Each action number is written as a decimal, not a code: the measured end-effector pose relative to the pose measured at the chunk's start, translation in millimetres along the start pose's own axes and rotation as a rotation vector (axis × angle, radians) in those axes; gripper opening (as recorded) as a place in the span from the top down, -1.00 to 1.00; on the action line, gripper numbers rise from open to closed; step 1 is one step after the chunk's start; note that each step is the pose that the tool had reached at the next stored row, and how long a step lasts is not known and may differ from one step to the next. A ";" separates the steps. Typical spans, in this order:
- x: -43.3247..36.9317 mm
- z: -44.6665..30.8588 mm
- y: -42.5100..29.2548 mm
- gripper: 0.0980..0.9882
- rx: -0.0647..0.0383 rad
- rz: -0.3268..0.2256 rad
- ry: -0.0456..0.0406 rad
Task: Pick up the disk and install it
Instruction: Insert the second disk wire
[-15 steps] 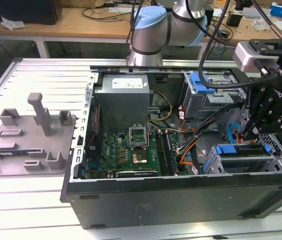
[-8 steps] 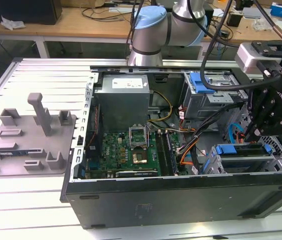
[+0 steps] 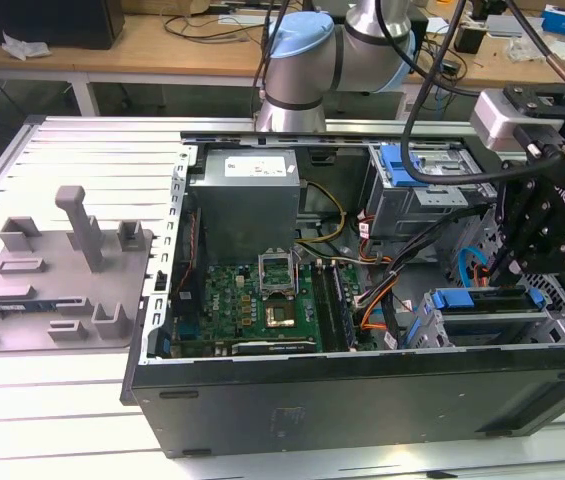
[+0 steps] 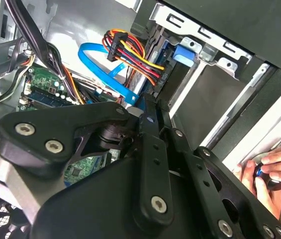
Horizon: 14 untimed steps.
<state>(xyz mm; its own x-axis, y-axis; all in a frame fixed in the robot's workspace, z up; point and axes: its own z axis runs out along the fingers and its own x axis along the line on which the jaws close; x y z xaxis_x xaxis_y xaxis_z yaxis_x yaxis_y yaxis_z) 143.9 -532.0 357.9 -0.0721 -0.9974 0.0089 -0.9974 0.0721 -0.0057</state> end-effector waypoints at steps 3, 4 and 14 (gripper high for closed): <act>0.0 0.7 0.0 0.86 0.000 0.000 0.0001; 0.0 1.2 0.0 0.86 0.000 0.000 0.0000; 0.1 3.5 -0.5 0.86 0.000 0.000 0.0000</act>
<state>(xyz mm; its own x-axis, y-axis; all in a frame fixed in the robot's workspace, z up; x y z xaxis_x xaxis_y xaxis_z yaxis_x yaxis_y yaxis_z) 144.4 -532.2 354.4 -0.0723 -0.9973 0.0088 -0.9974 0.0722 -0.0057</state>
